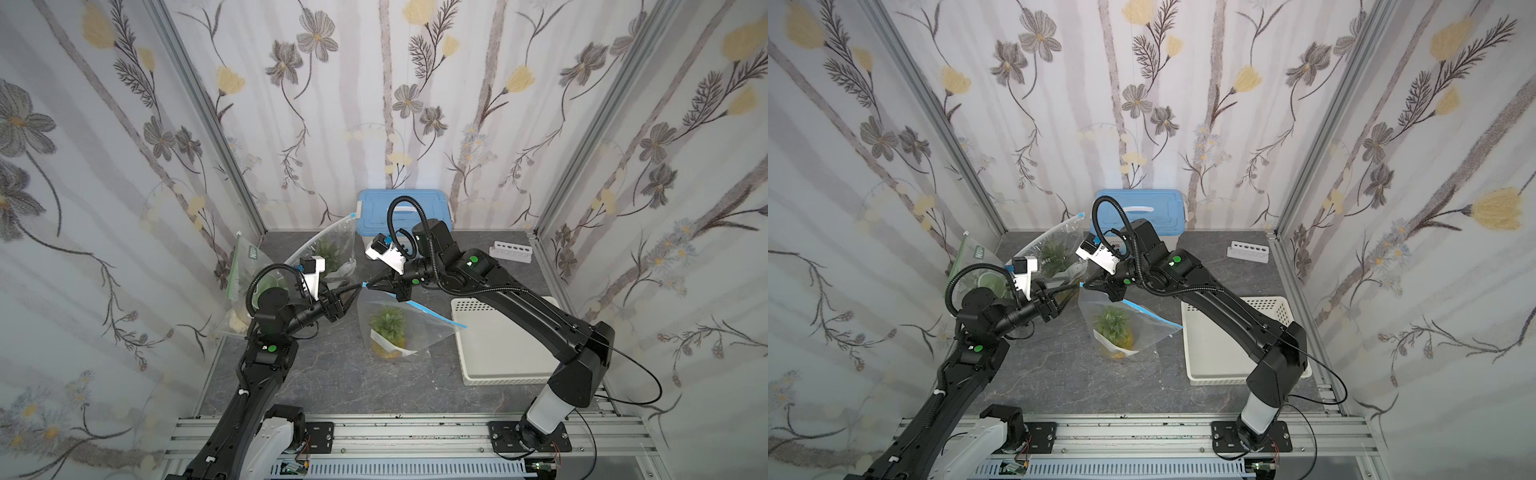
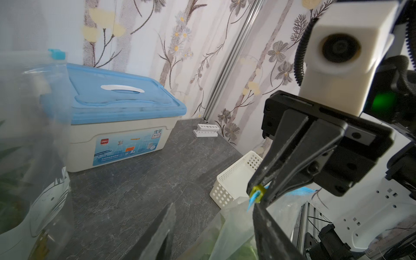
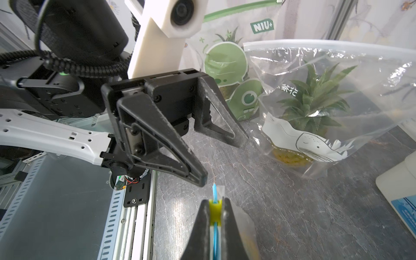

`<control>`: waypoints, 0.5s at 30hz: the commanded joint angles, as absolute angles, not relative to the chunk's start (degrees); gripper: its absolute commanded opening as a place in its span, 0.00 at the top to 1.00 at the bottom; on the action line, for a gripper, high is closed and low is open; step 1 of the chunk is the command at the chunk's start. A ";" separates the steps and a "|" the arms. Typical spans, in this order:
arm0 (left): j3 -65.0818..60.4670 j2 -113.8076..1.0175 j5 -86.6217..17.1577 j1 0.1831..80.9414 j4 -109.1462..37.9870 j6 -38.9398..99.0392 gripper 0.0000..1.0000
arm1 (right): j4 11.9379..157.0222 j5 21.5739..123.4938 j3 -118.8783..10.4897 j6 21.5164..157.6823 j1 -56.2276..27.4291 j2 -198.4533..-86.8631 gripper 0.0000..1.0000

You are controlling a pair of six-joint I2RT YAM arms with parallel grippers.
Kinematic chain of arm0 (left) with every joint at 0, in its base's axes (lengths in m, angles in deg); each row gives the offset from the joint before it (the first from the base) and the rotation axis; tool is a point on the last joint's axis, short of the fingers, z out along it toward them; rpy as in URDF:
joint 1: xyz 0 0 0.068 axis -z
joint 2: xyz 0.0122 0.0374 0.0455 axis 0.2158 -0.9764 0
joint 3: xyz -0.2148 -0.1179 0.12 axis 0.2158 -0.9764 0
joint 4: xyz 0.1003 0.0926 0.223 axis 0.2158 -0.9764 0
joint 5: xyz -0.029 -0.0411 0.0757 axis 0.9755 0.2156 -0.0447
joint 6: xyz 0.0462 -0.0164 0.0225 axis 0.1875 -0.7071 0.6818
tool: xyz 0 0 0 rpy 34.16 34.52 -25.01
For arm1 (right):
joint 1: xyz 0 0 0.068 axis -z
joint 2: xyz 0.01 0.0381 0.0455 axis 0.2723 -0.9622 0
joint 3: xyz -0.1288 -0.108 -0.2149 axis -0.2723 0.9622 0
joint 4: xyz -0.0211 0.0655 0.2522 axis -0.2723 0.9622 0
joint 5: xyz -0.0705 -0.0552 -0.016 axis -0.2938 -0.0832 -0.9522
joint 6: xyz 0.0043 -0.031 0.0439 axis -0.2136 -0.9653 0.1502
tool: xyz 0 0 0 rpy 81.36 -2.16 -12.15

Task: Open the zip-top bag and take out the pineapple
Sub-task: Unzip the zipper on the zipper food storage bag.

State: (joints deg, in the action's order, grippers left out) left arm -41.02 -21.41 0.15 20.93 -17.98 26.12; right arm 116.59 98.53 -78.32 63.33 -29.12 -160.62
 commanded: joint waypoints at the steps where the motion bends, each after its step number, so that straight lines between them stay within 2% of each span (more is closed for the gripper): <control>1: -39.72 -21.73 4.33 20.90 -13.22 28.35 0.45 | 116.26 104.84 -82.76 60.02 -29.09 -162.07 1.00; 6: -39.43 -20.83 6.32 20.90 -14.58 32.27 0.49 | 119.13 106.41 -87.88 59.21 -29.07 -165.11 1.00; 15: -37.57 -20.84 4.67 20.81 -20.15 38.86 0.58 | 119.79 105.31 -87.92 59.47 -29.09 -166.62 1.00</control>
State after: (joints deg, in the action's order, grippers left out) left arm -38.57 -20.91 5.20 20.87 -18.70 34.87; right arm 119.95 104.28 -87.48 61.21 -29.08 -166.17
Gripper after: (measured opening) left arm 0.438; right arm 0.060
